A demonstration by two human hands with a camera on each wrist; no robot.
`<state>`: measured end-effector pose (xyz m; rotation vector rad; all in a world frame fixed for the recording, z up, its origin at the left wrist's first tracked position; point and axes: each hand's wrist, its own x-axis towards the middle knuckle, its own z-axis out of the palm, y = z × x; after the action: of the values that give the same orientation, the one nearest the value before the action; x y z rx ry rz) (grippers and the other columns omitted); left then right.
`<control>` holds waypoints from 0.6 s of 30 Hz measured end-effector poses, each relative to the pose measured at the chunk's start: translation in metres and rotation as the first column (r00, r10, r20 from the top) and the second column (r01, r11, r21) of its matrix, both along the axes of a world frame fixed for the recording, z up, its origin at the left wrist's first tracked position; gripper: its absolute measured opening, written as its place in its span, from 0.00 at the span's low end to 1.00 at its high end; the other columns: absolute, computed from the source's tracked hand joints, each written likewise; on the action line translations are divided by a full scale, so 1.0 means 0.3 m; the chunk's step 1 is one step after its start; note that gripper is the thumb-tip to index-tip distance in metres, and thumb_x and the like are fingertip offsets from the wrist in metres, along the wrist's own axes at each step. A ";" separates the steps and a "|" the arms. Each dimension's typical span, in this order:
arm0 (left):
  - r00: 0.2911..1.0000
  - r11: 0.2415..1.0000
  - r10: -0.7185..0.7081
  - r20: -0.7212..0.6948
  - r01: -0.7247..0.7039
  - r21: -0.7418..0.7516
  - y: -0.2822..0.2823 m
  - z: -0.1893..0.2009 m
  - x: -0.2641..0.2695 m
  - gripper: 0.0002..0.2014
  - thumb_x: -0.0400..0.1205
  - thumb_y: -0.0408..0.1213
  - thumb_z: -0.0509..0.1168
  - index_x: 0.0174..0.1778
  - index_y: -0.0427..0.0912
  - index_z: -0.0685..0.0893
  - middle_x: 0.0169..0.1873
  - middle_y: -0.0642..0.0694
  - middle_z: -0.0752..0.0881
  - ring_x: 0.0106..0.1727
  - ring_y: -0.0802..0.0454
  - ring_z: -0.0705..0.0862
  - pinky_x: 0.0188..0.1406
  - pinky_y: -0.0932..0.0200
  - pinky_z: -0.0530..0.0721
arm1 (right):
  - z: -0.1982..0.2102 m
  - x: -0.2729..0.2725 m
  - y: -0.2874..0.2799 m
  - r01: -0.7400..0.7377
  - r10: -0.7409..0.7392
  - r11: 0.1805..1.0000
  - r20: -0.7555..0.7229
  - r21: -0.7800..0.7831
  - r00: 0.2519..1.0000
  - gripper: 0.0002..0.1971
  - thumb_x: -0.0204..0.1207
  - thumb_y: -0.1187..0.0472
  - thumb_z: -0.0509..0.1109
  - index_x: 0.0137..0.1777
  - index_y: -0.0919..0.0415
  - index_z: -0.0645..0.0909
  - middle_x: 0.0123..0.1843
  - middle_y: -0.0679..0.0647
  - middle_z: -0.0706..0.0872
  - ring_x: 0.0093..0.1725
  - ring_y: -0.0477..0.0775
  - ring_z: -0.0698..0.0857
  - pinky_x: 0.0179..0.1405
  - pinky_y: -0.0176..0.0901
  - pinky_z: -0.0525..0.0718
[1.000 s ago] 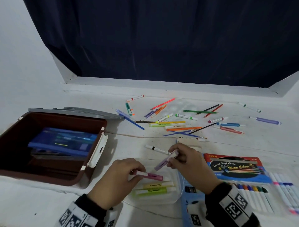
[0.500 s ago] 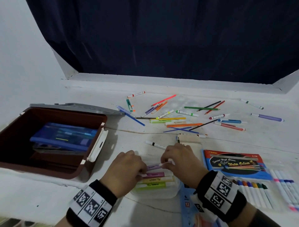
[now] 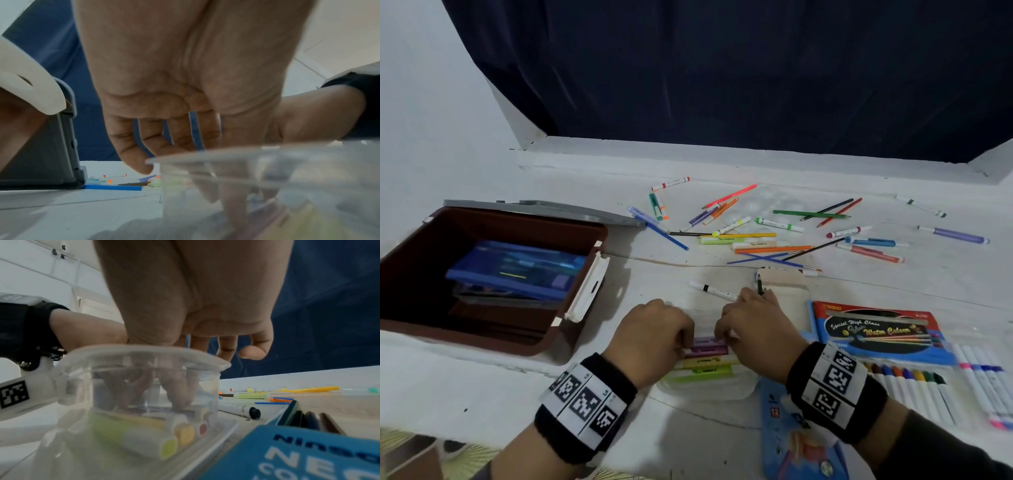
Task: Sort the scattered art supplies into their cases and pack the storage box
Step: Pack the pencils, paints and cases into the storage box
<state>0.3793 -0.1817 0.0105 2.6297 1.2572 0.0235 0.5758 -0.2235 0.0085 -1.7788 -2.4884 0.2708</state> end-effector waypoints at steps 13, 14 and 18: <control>0.946 0.993 0.118 0.303 -0.115 -0.027 0.081 0.190 0.093 0.07 0.79 0.54 0.70 0.43 0.56 0.84 0.31 0.60 0.85 0.35 0.62 0.83 0.39 0.58 0.82 | 0.089 0.138 0.063 0.214 -0.163 0.977 -0.616 0.010 0.771 0.03 0.79 0.62 0.73 0.47 0.53 0.86 0.38 0.46 0.87 0.38 0.45 0.85 0.39 0.34 0.82; 0.946 0.993 0.113 0.305 -0.116 -0.011 0.100 0.208 0.107 0.07 0.79 0.54 0.70 0.42 0.56 0.83 0.31 0.60 0.85 0.35 0.62 0.83 0.40 0.57 0.83 | 0.096 0.157 0.075 0.226 -0.172 0.974 -0.614 0.012 0.771 0.03 0.78 0.63 0.73 0.46 0.53 0.86 0.38 0.45 0.87 0.38 0.45 0.85 0.39 0.34 0.82; 0.959 0.990 0.138 0.247 -0.131 -0.046 0.213 0.246 0.177 0.06 0.80 0.54 0.70 0.45 0.57 0.84 0.37 0.59 0.86 0.39 0.62 0.84 0.46 0.55 0.86 | 0.090 0.242 0.156 0.256 -0.206 0.967 -0.544 0.016 0.813 0.04 0.76 0.63 0.73 0.43 0.52 0.86 0.34 0.43 0.85 0.35 0.44 0.83 0.36 0.32 0.80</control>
<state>0.4325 -0.1177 0.0844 2.4190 1.3316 0.3454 0.6485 -0.1767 0.0353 -1.6557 -1.8451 0.5482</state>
